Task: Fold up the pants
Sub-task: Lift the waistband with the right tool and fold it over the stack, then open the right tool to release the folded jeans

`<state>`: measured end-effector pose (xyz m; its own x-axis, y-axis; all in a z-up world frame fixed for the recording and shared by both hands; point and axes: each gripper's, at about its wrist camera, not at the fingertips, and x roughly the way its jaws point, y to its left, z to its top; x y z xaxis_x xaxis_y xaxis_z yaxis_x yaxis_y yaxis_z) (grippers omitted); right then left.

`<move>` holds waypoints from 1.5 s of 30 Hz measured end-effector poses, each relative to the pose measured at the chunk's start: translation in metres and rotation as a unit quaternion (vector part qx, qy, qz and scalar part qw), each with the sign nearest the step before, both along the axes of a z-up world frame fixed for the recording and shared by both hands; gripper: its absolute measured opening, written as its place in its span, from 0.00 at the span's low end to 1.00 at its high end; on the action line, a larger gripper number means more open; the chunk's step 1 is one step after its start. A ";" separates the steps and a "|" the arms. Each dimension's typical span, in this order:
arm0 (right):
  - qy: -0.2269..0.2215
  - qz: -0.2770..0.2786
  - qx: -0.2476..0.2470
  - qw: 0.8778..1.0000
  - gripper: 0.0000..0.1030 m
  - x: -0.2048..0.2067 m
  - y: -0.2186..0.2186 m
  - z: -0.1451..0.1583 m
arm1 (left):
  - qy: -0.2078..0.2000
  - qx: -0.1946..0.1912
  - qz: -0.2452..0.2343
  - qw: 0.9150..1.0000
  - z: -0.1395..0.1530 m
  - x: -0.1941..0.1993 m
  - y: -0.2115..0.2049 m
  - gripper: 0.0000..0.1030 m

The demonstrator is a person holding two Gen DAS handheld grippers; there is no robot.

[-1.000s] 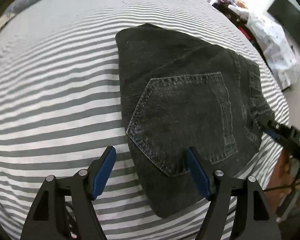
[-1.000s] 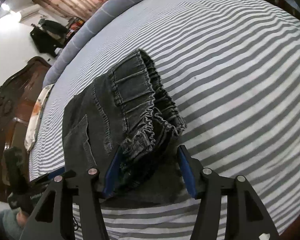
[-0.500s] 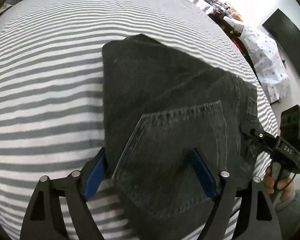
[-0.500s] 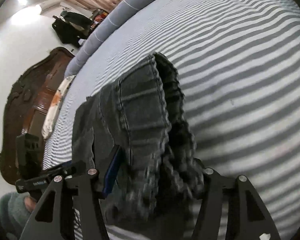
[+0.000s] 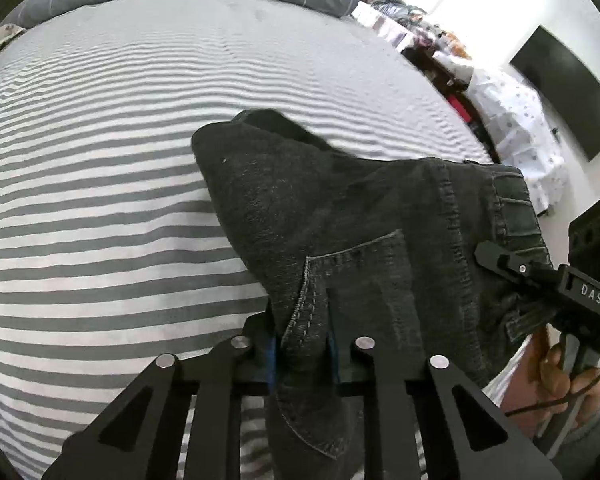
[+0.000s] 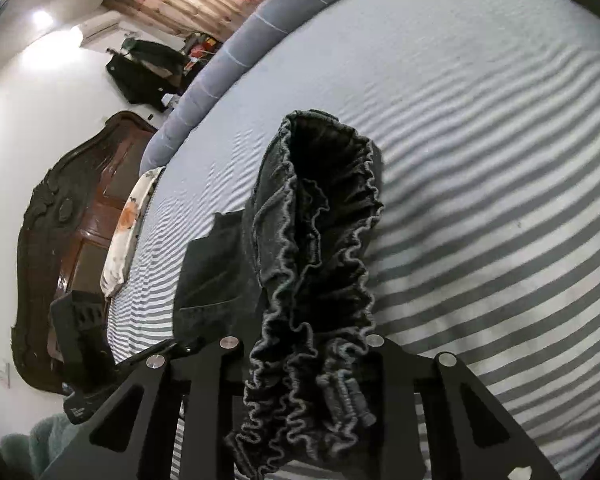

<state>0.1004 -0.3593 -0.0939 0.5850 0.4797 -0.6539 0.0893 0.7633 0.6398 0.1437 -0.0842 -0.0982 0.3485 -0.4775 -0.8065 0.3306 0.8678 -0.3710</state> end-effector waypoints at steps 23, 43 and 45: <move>0.020 0.100 -0.010 0.995 0.24 0.149 0.195 -0.011 | 0.001 0.062 0.115 0.991 0.010 0.089 0.174 0.16; 0.005 0.037 -0.207 0.978 0.73 0.082 0.191 0.002 | -0.046 0.169 0.149 0.973 0.010 0.012 0.186 0.68; -0.015 0.040 -0.230 0.972 0.77 0.069 0.200 0.018 | -0.055 0.172 0.152 0.972 0.020 -0.004 0.184 0.69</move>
